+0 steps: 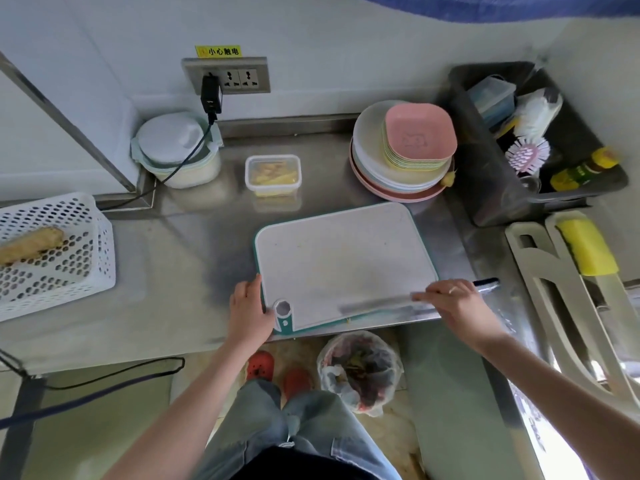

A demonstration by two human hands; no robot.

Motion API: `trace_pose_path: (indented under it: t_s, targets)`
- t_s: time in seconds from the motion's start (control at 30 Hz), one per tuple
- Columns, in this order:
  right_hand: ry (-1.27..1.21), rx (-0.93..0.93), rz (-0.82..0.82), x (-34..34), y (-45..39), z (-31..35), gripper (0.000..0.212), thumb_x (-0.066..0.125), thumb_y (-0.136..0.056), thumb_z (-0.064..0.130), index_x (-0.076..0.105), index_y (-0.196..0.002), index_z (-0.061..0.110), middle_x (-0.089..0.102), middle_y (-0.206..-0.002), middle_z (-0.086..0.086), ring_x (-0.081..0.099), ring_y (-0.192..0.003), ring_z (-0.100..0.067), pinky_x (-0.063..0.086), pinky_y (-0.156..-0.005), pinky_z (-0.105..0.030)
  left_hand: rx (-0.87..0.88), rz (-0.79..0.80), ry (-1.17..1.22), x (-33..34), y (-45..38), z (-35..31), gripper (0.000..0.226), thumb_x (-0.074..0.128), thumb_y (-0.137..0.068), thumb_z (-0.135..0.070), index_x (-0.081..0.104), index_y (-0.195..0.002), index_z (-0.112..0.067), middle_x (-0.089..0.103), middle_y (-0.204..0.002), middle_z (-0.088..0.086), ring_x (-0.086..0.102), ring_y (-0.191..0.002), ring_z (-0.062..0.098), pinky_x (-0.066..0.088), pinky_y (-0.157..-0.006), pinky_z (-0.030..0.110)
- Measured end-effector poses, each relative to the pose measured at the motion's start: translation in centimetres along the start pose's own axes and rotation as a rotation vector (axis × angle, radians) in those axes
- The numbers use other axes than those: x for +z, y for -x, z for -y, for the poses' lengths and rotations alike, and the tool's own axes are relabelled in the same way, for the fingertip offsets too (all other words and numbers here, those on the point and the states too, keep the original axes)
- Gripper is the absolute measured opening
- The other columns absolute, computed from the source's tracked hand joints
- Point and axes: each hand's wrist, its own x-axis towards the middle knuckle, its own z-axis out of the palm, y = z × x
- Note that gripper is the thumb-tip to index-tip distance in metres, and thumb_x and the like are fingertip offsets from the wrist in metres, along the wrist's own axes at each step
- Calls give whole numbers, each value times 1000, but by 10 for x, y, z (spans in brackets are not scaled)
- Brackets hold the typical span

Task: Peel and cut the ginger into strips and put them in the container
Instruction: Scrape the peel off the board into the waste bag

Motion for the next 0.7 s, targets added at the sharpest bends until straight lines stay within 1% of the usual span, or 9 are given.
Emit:
trace_pose_path:
  t_s: [0.07, 0.13, 0.23, 0.3, 0.4, 0.47, 0.53, 0.6, 0.7]
  targets:
    - [-135, 252, 6, 2, -25, 10, 45, 62, -80, -12, 72, -111, 18, 70, -95, -5, 66, -86, -30, 53, -79, -43, 190, -82, -255, 2, 8, -3, 67, 48, -89, -41, 25, -148, -17, 29, -143, 10, 32, -131, 31, 34, -106, 45]
    - [-295, 499, 10, 4, -52, 22, 34, 54, -91, 0, 66, -119, 14, 70, -102, -8, 65, -91, -29, 52, -79, -36, 367, 4, -439, 5, 12, -8, 80, 42, -85, -61, 16, -151, -23, 14, -155, 13, 17, -140, 36, 25, -112, 50]
    - [-487, 778, 74, 15, -82, 29, 35, 46, -97, 9, 53, -130, 17, 65, -103, -10, 61, -80, -26, 44, -56, -25, 457, 190, -656, 12, 11, -5, 97, 49, -80, -70, -7, -150, -33, -19, -157, 11, -12, -144, 37, 3, -115, 54]
    - [-485, 852, 122, 23, -90, 28, 36, 42, -97, 10, 49, -132, 19, 63, -105, -11, 57, -73, -23, 40, -51, -23, 486, 182, -682, 13, 7, -1, 100, 57, -79, -65, -6, -150, -33, -14, -157, 14, -10, -143, 41, 7, -114, 55]
    - [-424, 867, 144, 33, -90, 22, 37, 45, -97, 10, 49, -132, 20, 61, -110, -13, 58, -83, -27, 46, -63, -27, 547, 149, -703, 15, 3, 7, 100, 62, -77, -61, -7, -144, -35, -1, -157, 19, 2, -142, 46, 18, -114, 55]
    - [-366, 829, 127, 38, -87, 19, 37, 47, -95, 10, 52, -131, 18, 54, -118, -14, 55, -97, -31, 51, -78, -34, 554, 151, -695, 15, 3, 9, 99, 61, -78, -60, -10, -143, -35, -1, -157, 19, 1, -142, 46, 18, -115, 55]
    - [-284, 830, 107, 39, -83, 13, 36, 51, -95, 15, 55, -131, 19, 48, -126, -16, 49, -114, -35, 45, -98, -41, 541, 160, -652, 17, 4, 8, 98, 60, -80, -59, -8, -146, -33, -7, -157, 17, -5, -143, 44, 16, -116, 53]
    - [-190, 901, 85, 37, -78, 8, 40, 53, -96, 25, 50, -135, 24, 45, -137, -13, 41, -125, -34, 36, -105, -47, 489, 192, -543, 14, 3, 7, 96, 62, -80, -55, 1, -150, -30, -12, -157, 12, -10, -144, 36, 14, -118, 47]
    - [-367, 1008, -3, 35, -69, 8, 49, 51, -96, 27, 39, -142, 18, 46, -142, -10, 42, -128, -34, 37, -105, -46, 281, 154, -9, 4, 2, -5, 91, 71, -79, -37, 14, -150, -28, -8, -158, 1, -8, -146, 18, 10, -118, 35]
